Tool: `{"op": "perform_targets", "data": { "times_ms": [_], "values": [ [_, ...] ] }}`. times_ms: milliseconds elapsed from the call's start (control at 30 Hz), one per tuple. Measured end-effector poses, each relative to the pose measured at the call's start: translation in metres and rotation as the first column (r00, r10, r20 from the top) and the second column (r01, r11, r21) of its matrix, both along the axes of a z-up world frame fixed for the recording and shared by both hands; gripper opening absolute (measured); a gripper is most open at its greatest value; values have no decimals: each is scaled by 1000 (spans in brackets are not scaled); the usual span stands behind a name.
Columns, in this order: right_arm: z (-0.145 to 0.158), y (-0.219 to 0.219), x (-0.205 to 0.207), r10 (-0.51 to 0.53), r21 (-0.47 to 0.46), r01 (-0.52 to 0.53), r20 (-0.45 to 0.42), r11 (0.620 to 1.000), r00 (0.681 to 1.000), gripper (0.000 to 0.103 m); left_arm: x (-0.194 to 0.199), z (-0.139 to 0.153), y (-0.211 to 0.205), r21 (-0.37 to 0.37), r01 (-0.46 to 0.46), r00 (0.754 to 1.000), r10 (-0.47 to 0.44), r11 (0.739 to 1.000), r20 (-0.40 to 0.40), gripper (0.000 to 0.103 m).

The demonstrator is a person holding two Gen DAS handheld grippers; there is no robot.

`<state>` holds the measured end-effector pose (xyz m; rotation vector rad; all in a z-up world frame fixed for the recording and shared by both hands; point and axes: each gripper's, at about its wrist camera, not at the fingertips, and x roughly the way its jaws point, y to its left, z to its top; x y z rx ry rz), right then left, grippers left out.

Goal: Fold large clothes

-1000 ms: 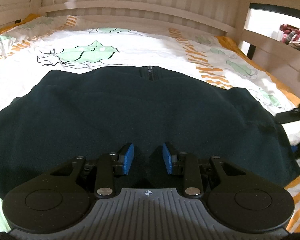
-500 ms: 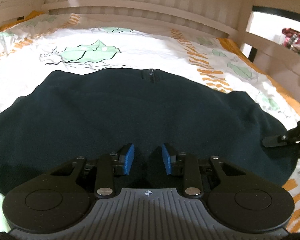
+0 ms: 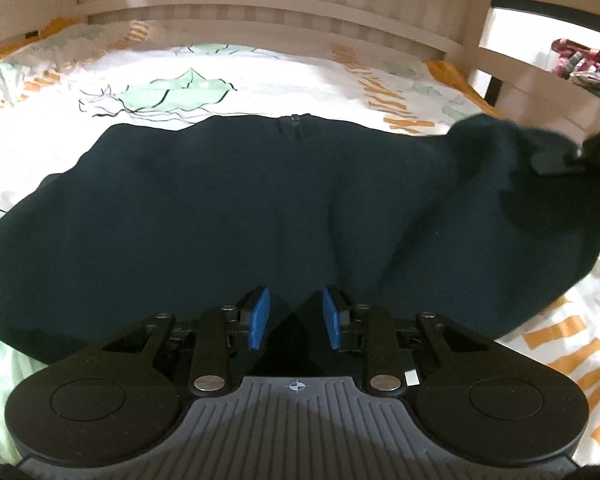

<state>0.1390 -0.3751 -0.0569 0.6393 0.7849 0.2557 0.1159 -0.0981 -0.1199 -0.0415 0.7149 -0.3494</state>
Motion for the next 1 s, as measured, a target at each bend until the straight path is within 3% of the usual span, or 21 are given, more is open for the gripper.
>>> {"op": "perform_targets", "data": {
  "times_ms": [233, 433, 600, 733, 867, 1000],
  "values": [
    [42, 45, 19, 89, -7, -88, 70, 996, 994, 28, 7, 10, 32, -114, -7, 999, 2, 993, -46, 27],
    [57, 117, 50, 252, -6, -253, 112, 968, 961, 28, 1, 42, 85, -85, -128, 988, 135, 988, 75, 27],
    [35, 190, 84, 375, -3, -376, 88, 927, 923, 28, 6, 58, 142, -76, -272, 955, 279, 959, 98, 27],
    [8, 238, 99, 435, -51, -433, 48, 900, 899, 28, 6, 61, 174, -78, -355, 927, 362, 932, 98, 27],
    [-32, 264, 109, 435, -64, -435, -17, 898, 900, 28, 5, 60, 189, -99, -393, 913, 401, 914, 78, 27],
    [-45, 274, 105, 415, -80, -413, 4, 907, 910, 28, 5, 62, 187, -110, -409, 904, 418, 906, 86, 27]
  ]
}}
